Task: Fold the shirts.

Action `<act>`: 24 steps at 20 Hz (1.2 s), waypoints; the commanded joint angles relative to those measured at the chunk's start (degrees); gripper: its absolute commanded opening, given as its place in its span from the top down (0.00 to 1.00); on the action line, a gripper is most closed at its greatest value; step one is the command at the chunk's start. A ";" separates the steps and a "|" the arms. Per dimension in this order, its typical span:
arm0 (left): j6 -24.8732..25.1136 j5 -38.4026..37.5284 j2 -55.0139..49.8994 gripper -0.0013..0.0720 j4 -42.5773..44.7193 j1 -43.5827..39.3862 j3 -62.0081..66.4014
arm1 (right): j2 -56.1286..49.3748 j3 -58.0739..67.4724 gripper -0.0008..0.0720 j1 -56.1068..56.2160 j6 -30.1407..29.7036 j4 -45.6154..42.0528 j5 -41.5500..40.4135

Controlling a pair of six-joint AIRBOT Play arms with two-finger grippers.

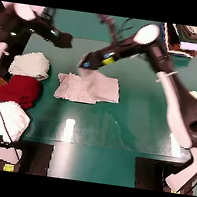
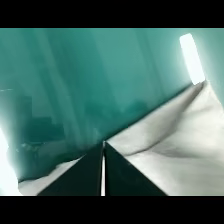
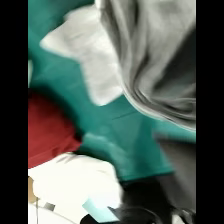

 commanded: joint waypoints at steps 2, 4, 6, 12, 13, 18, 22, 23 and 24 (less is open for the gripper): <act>0.00 -2.67 5.57 0.95 0.87 7.28 0.11 | -6.91 1.88 0.35 6.08 -1.36 -0.70 -11.47; 0.02 -4.66 6.43 0.95 0.90 8.20 0.11 | -4.15 -0.66 0.40 3.50 2.89 -6.38 -7.48; 0.02 -5.88 6.45 0.95 1.01 8.15 0.09 | 0.76 -7.74 0.40 -0.92 4.31 -12.39 -3.04; 0.70 -5.25 6.36 0.95 0.24 6.05 -1.46 | 14.25 -34.03 0.27 -18.88 7.34 -17.59 -1.95; 1.53 -4.87 6.21 0.95 0.20 5.46 -1.57 | 15.19 -37.38 0.02 -21.51 7.34 -17.49 -3.26; 2.14 -1.25 6.10 0.95 -0.04 3.39 -1.55 | 12.24 -45.55 0.05 -25.73 5.35 -6.19 -7.63; 2.14 -0.33 6.10 0.95 -1.40 3.13 -1.55 | 5.20 -42.75 0.07 -20.96 2.08 3.69 -8.17; 2.16 -0.33 6.10 0.95 -1.38 3.15 -1.55 | 3.30 -41.24 0.07 -19.50 2.01 6.34 -7.98; 2.16 -0.35 6.10 0.95 -1.40 3.13 -1.55 | 1.36 -39.58 0.07 -17.97 1.38 8.85 -7.69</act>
